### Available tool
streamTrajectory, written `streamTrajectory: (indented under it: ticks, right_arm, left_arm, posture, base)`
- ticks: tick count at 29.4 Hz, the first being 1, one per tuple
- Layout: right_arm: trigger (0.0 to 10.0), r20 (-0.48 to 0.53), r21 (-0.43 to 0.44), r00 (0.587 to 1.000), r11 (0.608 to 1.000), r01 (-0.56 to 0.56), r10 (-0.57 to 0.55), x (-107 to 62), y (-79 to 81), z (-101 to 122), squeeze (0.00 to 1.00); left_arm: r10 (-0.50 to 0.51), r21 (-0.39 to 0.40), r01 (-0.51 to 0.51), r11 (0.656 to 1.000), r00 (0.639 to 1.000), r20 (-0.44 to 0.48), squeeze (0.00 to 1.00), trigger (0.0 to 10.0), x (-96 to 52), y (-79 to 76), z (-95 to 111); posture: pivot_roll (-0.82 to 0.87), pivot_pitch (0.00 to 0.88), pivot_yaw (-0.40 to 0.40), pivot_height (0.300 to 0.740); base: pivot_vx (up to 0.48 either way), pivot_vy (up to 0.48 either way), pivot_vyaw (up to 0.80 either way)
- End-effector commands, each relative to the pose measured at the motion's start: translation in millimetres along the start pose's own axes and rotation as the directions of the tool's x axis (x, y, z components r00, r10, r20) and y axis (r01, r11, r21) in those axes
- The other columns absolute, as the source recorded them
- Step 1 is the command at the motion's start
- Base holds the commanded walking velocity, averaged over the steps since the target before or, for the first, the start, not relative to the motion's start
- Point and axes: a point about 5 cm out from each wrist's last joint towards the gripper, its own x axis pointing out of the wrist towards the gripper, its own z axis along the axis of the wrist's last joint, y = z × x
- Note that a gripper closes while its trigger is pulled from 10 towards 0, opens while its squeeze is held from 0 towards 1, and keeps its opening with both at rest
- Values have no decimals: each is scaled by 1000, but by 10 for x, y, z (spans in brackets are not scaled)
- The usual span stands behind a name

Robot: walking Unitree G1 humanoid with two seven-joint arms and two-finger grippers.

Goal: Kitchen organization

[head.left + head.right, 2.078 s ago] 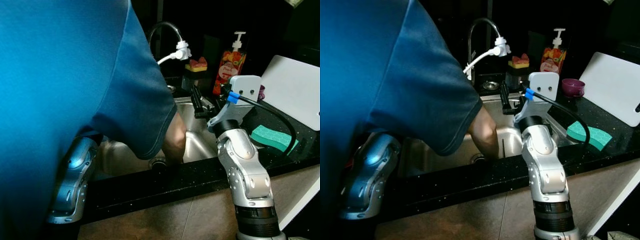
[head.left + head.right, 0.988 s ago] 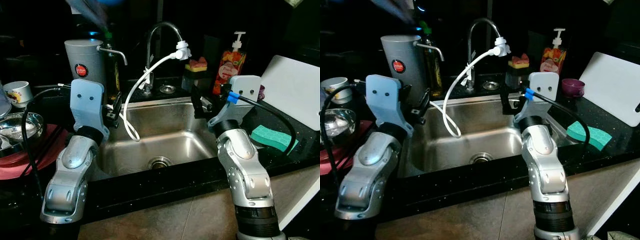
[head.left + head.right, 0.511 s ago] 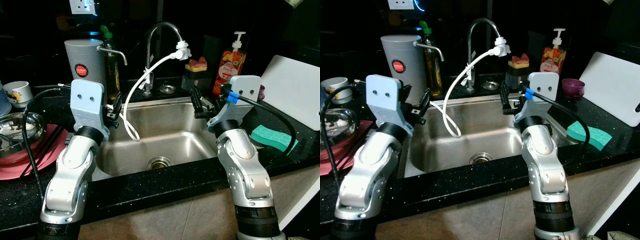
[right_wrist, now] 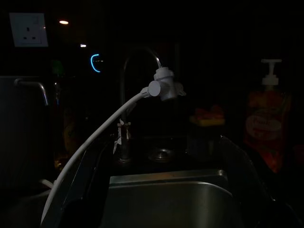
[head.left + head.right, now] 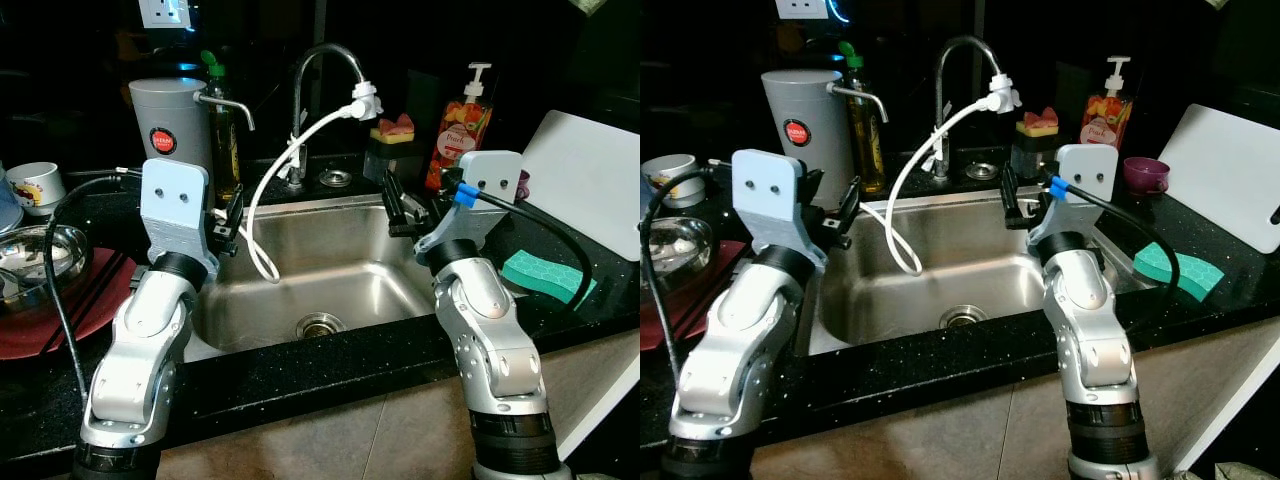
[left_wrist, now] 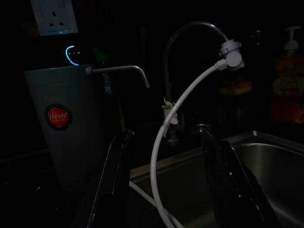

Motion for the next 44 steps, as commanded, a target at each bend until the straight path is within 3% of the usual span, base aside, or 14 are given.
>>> streamTrajectory:
  ticks: [1, 44]
  right_arm:
    - [10000, -7, 8, 1000, 1000, 1, -1, -9, -1, -8, 0]
    - [10000, 0, 10, 1000, 1000, -5, 5, 0, 12, -4, 0]
  left_arm:
    - [-4, 1, 4, 1000, 1000, -8, 0, 10000, -10, -14, -11]
    - [-10, 3, 10, 1000, 1000, 0, 0, 10000, 5, -19, -6]
  posture:
    - [63, 66, -55, 740]
    - [68, 47, -53, 740]
  base:
    - [0, 0, 0]
    - [0, 0, 0]
